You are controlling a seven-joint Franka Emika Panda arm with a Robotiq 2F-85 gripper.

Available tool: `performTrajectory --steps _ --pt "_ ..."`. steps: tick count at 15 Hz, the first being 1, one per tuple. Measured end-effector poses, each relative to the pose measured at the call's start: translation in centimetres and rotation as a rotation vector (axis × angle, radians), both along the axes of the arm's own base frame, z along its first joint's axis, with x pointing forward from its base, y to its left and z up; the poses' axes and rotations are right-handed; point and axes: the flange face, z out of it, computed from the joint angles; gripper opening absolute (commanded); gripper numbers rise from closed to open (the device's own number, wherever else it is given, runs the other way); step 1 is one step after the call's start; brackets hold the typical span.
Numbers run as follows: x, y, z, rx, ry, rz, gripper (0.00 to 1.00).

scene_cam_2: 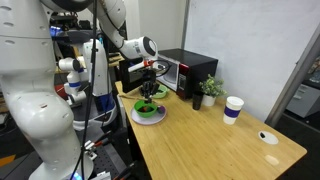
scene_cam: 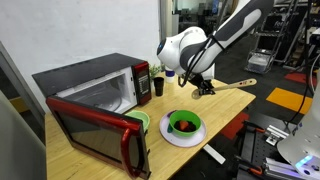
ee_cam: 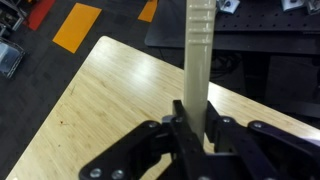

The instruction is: Use the wooden spoon to stir the contents in the green bowl

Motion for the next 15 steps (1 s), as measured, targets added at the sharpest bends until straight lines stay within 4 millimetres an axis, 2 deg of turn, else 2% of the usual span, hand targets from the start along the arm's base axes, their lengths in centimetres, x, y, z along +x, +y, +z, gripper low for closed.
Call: performTrajectory --steps 3,7,10,15 --pt "-0.4 1.8 0.2 -0.018 0.035 0.031 0.06" --pt "-0.4 5.4 0.2 -0.055 0.101 0.103 0.06" --pt "1.1 7.1 -0.6 -0.078 0.133 0.162 0.06" --pt "4.3 7.9 -2.6 -0.066 0.207 0.221 0.06"
